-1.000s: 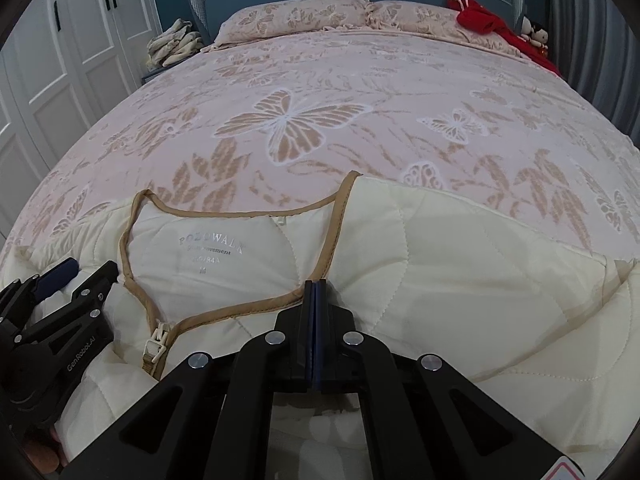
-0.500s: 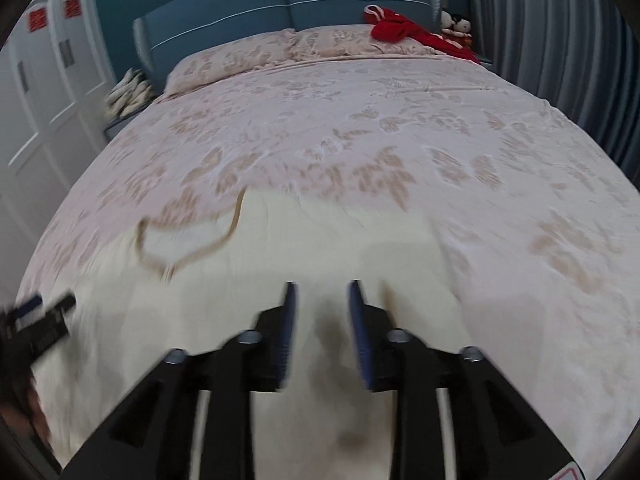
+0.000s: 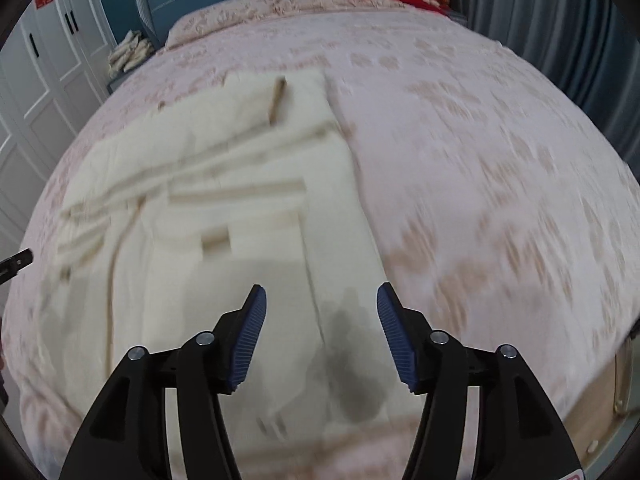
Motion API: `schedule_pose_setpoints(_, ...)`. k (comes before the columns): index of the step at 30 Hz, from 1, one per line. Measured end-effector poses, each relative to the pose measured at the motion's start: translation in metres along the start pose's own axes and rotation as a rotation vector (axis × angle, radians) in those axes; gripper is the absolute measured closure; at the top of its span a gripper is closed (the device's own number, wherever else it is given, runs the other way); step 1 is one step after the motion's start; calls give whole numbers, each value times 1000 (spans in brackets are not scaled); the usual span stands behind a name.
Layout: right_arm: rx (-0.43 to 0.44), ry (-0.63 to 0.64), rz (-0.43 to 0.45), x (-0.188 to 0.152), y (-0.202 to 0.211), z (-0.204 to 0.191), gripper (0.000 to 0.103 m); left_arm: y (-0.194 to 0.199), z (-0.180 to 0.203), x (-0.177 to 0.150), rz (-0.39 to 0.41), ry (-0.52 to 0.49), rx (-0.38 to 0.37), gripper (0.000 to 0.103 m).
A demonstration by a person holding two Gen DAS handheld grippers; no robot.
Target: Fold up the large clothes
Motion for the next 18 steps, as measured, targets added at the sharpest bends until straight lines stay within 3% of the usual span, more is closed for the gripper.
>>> schedule_pose_setpoints(4,-11,-40,-37,-32,3,32,43,-4,-26,-58,-58,89,-53,23)
schedule_pose_setpoints(9,-5,-101,-70,-51,-2,58,43,-21,-44,-109,-114,237,-199,23)
schedule_pose_setpoints(12,50,-179,-105,-52,-11,67,43,-31,-41,-121,-116,295,-292,23)
schedule_pose_setpoints(18,144,-290,-130,-53,-24,67,41,-34,-28,-120,-89,340,-344,27)
Point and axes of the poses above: each gripper's, at about its wrist camera, not at the fingertips, and y roughly against the way its jaws point, z to its right, x to its top, the point moved 3 cm from there along -y, roughly the way its jaws point, and after that the axes turned 14 degrees about -y, right-handed, at the moved point
